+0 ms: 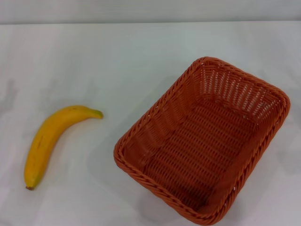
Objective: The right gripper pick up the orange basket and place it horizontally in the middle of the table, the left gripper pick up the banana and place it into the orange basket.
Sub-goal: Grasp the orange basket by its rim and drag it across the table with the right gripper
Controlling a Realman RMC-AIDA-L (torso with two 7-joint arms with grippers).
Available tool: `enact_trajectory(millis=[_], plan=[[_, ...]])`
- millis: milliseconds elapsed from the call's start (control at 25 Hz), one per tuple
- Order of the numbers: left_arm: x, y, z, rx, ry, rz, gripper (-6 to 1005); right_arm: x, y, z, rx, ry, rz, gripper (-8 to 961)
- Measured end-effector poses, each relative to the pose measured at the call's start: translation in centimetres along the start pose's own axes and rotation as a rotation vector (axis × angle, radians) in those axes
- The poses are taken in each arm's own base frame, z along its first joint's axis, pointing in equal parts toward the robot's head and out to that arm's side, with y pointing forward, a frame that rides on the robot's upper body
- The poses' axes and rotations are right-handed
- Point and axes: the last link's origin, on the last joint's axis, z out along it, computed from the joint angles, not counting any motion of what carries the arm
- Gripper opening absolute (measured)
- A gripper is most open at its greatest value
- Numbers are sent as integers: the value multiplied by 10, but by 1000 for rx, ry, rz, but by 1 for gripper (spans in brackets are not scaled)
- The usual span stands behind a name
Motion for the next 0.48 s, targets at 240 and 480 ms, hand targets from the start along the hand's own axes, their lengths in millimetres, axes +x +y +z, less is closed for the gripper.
enact_trajectory(millis=[240, 480], plan=[[-1, 0, -2, 3, -3, -3, 861, 0, -1, -2, 6, 0, -1, 691], [-1, 1, -3, 2, -6, -4, 861, 0, -1, -4, 3, 6, -2, 691]])
